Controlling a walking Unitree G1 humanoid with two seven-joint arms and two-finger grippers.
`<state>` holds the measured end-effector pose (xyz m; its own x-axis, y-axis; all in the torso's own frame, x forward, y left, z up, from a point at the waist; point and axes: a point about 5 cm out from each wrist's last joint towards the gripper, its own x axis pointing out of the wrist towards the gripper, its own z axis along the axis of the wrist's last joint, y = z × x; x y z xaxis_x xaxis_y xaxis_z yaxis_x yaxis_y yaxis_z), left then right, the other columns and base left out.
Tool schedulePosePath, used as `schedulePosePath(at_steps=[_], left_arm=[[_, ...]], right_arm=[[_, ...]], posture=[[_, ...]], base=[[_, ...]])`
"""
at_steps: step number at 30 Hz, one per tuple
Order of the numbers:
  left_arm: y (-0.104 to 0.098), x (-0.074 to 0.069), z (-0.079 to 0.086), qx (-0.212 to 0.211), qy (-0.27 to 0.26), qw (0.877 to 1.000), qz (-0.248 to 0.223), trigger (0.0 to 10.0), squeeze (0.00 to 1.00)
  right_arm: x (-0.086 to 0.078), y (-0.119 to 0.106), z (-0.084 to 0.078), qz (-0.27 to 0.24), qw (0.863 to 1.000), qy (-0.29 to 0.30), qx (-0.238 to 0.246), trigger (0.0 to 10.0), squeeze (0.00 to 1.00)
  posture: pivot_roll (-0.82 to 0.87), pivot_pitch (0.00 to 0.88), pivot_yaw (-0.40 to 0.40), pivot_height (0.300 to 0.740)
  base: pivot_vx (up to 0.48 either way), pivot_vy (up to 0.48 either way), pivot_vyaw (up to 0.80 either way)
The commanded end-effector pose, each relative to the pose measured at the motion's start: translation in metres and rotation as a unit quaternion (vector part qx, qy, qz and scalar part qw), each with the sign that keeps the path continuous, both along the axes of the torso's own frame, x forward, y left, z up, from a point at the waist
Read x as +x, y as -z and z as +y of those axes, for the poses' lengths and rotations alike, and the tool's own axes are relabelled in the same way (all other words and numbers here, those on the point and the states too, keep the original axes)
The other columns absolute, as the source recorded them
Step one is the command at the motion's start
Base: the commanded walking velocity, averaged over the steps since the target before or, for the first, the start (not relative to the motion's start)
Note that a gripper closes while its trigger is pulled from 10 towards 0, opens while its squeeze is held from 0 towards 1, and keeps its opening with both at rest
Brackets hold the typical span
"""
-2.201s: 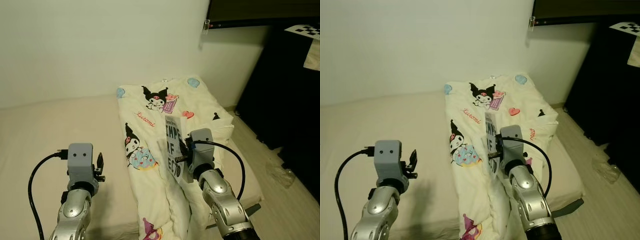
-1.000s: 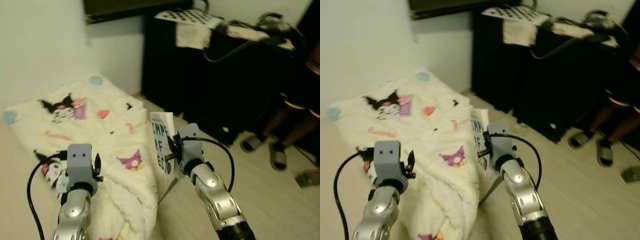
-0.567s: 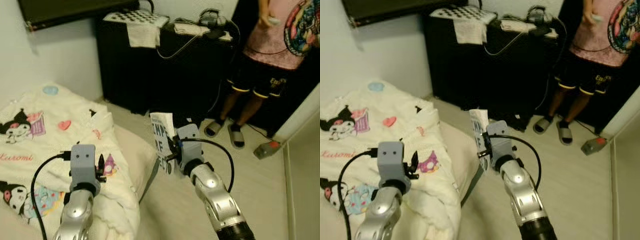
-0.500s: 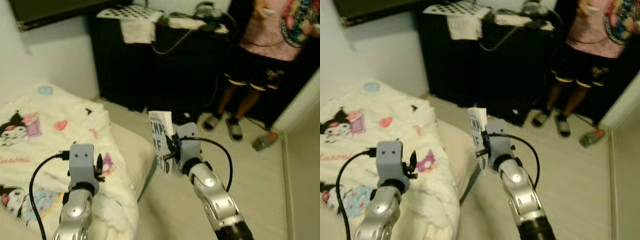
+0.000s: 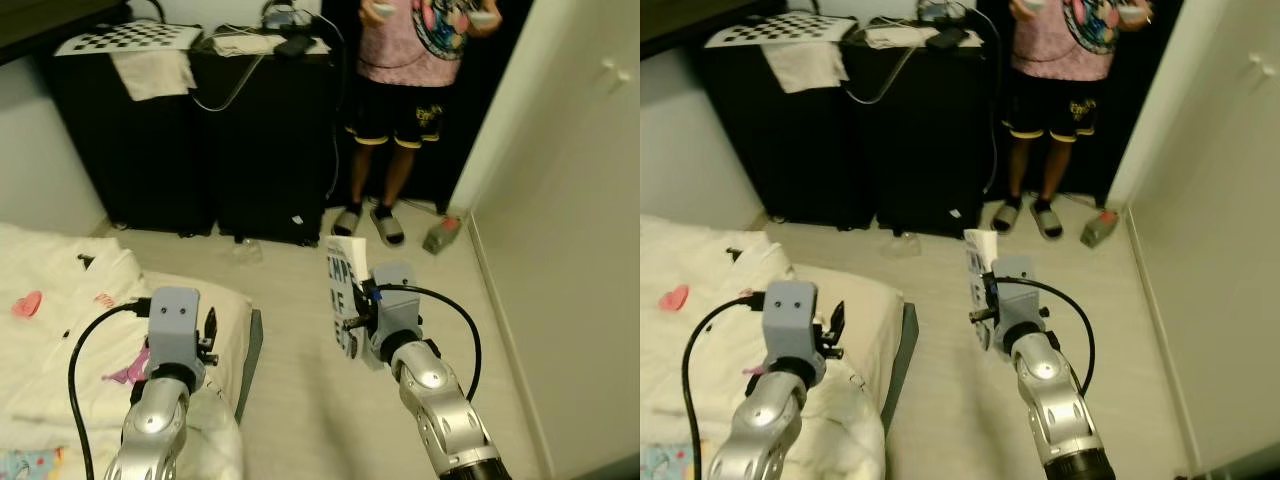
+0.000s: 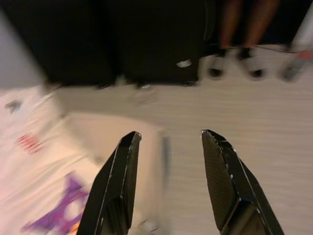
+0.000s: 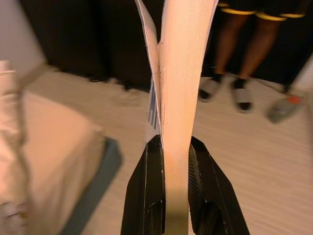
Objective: Clean up the room
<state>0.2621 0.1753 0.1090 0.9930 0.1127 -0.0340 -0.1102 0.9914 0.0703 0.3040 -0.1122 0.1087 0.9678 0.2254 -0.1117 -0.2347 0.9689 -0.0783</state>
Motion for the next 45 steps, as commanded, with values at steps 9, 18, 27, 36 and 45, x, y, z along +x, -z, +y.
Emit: schedulePosePath(at_steps=[9,18,27,36,45], left_arm=[[0.007,-0.011,0.016,-0.002,-0.025,1.0,-0.001,10.0,0.0],[0.009,-0.016,0.025,-0.01,-0.04,0.999,-0.003,10.0,0.0],[0.01,-0.014,0.022,-0.01,-0.034,0.999,-0.002,10.0,0.0],[0.01,-0.01,0.012,-0.005,-0.013,1.0,0.002,10.0,0.0],[0.012,-0.008,0.01,-0.007,-0.013,1.0,0.005,10.0,0.0]], right_arm=[[-0.008,0.006,-0.022,-0.011,0.999,0.038,-0.013,10.0,0.0],[-0.007,0.006,-0.033,-0.017,0.998,0.061,-0.005,10.0,0.0],[-0.006,0.005,-0.032,-0.018,0.998,0.058,-0.002,10.0,0.0],[-0.003,0.003,-0.026,-0.023,0.998,0.052,0.002,10.0,0.0],[-0.003,0.004,-0.022,-0.022,0.999,0.049,0.003,10.0,0.0]], posture=[[-0.05,0.107,0.002,0.74],[-0.05,0.11,0.002,0.74],[-0.05,0.122,0.008,0.74],[-0.06,0.118,0.01,0.74],[-0.06,0.114,0.015,0.74]], base=[[0.0,0.0,-0.8],[0.0,0.0,-0.8],[0.0,0.0,-0.8],[0.0,0.0,-0.8],[0.0,0.0,-0.8]])
